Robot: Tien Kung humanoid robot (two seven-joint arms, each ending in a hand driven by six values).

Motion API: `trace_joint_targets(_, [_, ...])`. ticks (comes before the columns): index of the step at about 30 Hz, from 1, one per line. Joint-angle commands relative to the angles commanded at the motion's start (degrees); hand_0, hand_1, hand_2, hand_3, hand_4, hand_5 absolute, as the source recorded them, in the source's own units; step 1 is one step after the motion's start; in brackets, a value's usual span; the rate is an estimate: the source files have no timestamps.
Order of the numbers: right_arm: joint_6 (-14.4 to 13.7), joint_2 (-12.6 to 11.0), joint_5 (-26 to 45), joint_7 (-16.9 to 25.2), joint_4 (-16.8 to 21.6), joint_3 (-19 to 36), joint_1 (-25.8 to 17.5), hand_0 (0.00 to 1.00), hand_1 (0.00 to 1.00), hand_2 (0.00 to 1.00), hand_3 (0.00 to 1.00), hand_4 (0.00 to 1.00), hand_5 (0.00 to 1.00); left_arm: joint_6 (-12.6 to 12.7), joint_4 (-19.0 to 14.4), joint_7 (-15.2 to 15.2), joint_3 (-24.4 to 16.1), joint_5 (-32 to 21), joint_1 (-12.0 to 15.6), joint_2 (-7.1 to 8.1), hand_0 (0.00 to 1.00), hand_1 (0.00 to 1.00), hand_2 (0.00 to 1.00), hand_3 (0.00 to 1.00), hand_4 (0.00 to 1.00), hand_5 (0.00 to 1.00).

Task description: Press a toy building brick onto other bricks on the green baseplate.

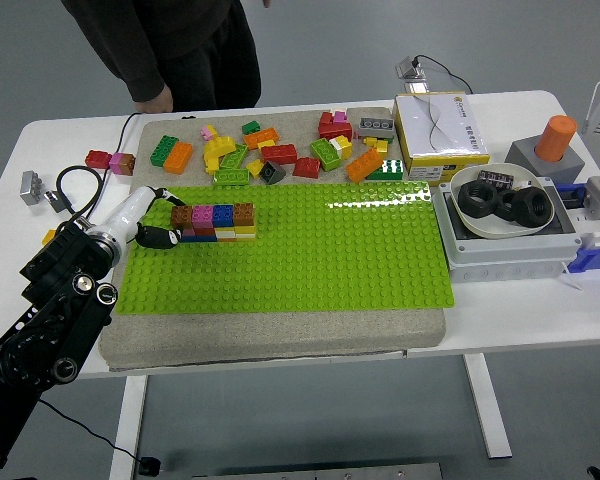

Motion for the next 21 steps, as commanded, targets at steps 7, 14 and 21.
trace_joint_targets(7, [0.1,0.0,-0.2,-0.1,0.0,0.0,-0.1,0.583,0.562,0.627,0.629,0.643,0.755,0.0,0.2,-0.1,0.1,0.0,0.3,-0.07,0.991,0.965,0.977,0.485,0.378,0.002])
trace_joint_targets(14, [0.1,-0.1,-0.7,0.0,0.0,0.2,-0.1,0.584,0.562,0.627,0.628,0.643,0.753,0.0,0.5,-0.2,0.3,-0.3,0.3,0.03,0.989,0.964,0.978,0.539,0.357,0.002])
trace_joint_targets(21, [0.1,0.0,-1.0,0.0,0.0,0.2,-0.1,0.590,0.562,0.627,0.629,0.643,0.753,0.0,0.6,-0.1,0.3,-0.3,0.4,0.06,0.989,0.964,0.978,0.611,0.374,0.002])
